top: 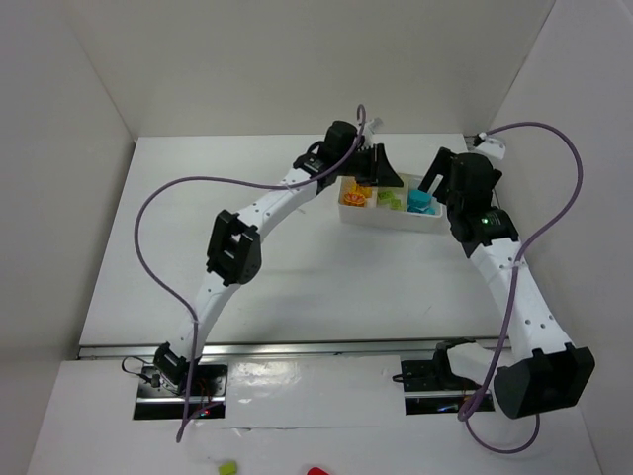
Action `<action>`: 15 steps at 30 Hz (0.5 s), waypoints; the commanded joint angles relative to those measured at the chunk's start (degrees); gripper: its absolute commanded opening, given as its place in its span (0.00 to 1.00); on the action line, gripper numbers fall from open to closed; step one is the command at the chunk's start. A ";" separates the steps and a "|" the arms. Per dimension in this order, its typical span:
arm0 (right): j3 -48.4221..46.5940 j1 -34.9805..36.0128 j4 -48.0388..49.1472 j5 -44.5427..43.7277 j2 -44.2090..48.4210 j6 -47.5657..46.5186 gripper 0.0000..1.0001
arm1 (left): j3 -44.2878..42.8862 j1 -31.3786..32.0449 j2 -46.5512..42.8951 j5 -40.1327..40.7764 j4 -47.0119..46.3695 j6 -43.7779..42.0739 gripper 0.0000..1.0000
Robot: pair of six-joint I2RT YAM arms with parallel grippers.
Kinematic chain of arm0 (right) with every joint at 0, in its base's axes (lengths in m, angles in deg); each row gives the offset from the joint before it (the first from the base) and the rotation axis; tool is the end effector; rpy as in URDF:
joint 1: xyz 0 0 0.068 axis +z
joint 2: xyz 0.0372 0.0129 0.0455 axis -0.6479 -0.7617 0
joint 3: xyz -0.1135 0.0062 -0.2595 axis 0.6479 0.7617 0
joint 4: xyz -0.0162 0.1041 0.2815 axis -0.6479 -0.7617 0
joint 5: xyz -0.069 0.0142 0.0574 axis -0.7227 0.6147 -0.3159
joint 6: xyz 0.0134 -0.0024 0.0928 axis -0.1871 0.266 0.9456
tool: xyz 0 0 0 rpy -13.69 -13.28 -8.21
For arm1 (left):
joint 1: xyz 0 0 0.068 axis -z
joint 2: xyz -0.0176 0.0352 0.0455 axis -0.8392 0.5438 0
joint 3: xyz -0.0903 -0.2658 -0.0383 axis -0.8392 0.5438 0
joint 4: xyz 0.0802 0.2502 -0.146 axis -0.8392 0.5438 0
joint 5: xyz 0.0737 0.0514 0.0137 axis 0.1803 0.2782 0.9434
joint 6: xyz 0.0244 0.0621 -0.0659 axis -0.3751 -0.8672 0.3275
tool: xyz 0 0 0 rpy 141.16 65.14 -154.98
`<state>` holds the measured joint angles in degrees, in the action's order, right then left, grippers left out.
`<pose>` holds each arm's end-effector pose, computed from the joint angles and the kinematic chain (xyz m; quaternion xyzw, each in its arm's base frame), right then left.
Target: Sort the legos into containers by color
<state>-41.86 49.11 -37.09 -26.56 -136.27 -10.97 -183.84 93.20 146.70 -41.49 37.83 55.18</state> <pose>0.3340 0.0193 0.3617 0.1871 0.8043 -0.0174 0.5637 0.5008 -0.4219 0.2818 0.1189 0.7940 -0.5250 0.2823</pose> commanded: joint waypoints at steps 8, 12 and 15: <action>2.68 -1.35 -4.66 -3.60 6.43 0.56 0.92 | -7.72 -0.19 11.51 1.36 -12.77 7.53 0.99; 2.68 -1.35 -5.18 -3.60 6.43 0.56 0.92 | -7.19 -0.19 9.67 0.12 -12.78 6.91 0.99; 1.37 -1.35 -5.71 -3.07 5.91 1.08 0.92 | -5.26 -0.19 4.69 -1.37 -12.17 4.81 0.99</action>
<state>-39.24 48.09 -41.73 -29.05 -130.70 -10.73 -189.41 92.96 158.51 -40.79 28.93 61.23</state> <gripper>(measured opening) 0.918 0.991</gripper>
